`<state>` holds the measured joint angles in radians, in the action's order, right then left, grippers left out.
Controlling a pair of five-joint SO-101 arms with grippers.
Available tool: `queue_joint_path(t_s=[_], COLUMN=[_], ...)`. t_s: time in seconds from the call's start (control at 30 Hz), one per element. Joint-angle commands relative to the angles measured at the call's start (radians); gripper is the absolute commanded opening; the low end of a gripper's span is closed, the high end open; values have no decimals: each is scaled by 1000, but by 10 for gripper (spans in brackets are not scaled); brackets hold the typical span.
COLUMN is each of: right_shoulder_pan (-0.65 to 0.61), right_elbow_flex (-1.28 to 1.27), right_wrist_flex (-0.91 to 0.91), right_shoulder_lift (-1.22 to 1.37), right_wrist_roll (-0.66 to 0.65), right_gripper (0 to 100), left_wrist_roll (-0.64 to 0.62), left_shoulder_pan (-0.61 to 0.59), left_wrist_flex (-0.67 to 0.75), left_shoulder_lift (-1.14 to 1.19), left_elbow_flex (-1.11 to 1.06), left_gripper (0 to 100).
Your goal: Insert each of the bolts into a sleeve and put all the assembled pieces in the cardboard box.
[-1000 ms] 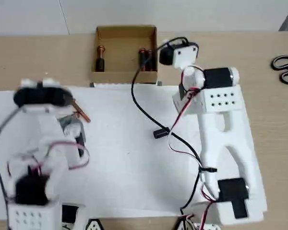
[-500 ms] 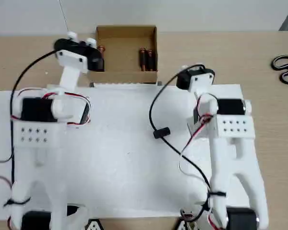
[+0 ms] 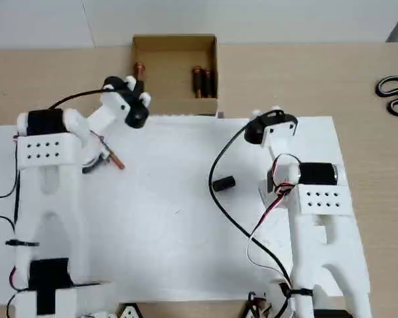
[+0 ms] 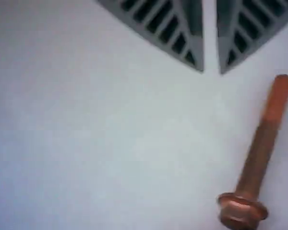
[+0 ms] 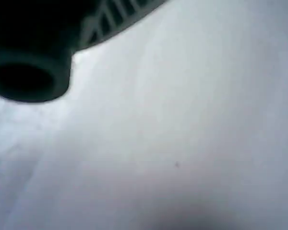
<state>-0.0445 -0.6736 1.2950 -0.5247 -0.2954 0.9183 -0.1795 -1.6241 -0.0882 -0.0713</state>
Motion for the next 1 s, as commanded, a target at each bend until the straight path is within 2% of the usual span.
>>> queue_joint_path(t_s=[0.0,0.2,0.47,0.6,0.73,0.97], right_shoulder_pan=[8,5,8,8,8,8], right_elbow_flex=[-8,-83,-164,-166,-166,-167], right_wrist_flex=[-25,-79,-145,-157,-157,-157], right_shoulder_lift=[-35,-35,-35,-35,-35,-35], right_wrist_roll=[-11,-11,-5,-9,-9,-9], right_gripper=[3,3,3,3,3,3], left_wrist_roll=[109,336,516,560,563,565], left_shoulder_pan=[-28,-58,-91,-104,-98,-75], left_wrist_flex=[60,83,95,152,170,222], left_shoulder_lift=[44,150,196,199,199,270], left_elbow_flex=[45,45,47,45,45,53], left_gripper=[12,39,43,51,96,100])
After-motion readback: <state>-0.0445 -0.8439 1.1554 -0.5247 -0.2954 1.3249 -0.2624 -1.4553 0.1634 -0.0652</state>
